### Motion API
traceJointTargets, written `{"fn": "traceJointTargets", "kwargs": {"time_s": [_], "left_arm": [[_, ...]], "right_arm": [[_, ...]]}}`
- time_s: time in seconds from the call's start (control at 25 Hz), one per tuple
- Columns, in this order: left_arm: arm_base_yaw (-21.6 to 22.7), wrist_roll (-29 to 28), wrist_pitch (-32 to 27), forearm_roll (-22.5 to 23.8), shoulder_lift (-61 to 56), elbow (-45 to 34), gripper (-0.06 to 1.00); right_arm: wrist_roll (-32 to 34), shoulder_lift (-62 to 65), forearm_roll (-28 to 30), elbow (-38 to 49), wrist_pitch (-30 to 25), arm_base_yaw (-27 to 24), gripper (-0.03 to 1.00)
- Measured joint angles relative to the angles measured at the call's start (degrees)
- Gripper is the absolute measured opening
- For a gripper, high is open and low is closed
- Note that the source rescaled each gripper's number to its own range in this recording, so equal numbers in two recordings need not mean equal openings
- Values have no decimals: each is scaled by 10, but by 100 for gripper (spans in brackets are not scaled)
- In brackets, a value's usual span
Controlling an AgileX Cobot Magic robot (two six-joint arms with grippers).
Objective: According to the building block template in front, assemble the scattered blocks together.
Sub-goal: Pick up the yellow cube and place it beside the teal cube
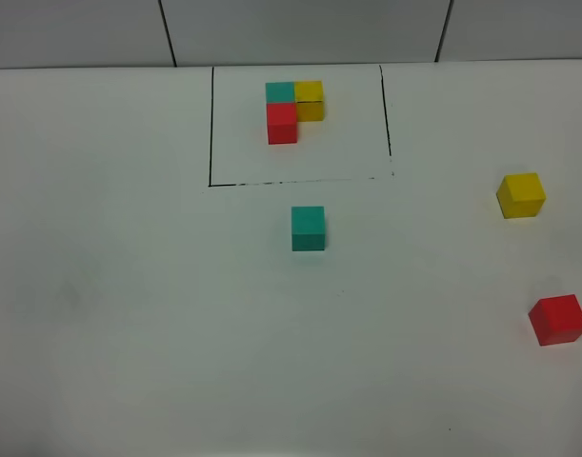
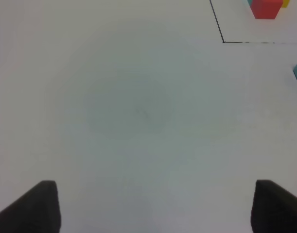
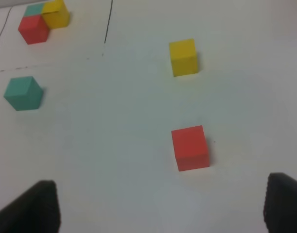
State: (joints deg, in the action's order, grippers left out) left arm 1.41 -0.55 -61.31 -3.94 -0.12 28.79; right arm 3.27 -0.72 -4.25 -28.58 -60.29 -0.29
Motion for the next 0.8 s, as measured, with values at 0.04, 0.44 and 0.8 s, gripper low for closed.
{"fn": "traceJointTargets", "kwargs": {"time_s": [0.04,0.44,0.8], "left_arm": [[0,0,0,0,0,0,74],[0,1,0,-1,0,0,74],[0,1,0,-1,0,0,74]], "right_arm": [[0,0,0,0,0,0,72],[0,0,-44,0,5,0,72],[0,-55,-50,-1,5,0,72]]}}
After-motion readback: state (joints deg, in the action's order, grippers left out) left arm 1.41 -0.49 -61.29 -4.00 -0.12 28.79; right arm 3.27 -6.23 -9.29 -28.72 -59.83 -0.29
